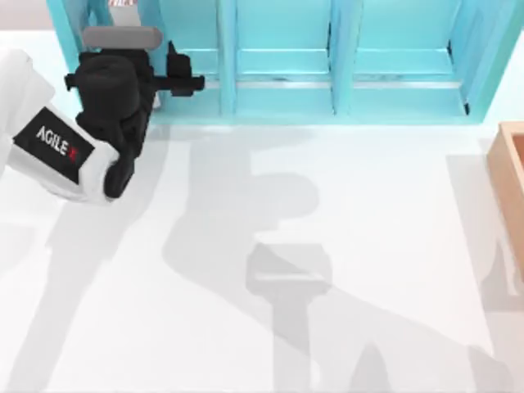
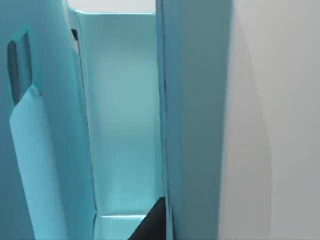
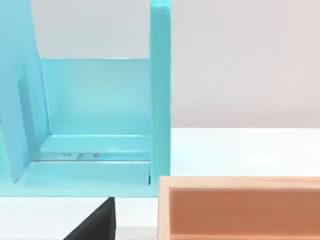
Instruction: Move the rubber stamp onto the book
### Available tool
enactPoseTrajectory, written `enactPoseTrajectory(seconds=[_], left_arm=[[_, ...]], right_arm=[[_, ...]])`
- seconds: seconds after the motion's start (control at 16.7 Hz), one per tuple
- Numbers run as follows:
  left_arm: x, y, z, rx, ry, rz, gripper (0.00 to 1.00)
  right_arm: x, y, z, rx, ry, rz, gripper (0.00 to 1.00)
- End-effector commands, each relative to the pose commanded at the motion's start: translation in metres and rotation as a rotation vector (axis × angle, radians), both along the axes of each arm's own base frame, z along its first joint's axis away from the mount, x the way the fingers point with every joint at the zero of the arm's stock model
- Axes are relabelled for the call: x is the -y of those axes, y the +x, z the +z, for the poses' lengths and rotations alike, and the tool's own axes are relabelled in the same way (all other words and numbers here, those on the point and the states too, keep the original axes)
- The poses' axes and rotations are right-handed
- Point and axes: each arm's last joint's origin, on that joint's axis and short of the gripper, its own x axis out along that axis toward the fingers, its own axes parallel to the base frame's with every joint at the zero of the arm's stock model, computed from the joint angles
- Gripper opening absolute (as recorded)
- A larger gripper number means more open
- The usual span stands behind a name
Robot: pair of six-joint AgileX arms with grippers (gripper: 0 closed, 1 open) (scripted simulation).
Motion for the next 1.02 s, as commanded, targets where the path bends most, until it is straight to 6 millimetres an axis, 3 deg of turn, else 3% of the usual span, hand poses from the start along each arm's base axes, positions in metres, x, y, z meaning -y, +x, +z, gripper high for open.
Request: enactPoseTrajectory(seconds=[0.42,1.02], left_arm=[[0.0,0.0,0.0,0.0,0.0,0.0,0.02],[0.0023,-0.0008,0.001,0.001,0.001,-0.005,0.0]], right_arm=[[0.0,0.0,0.0,0.0,0.0,0.0,1.0],[0.0,0.0,0.0,0.0,0.0,0.0,1.0]])
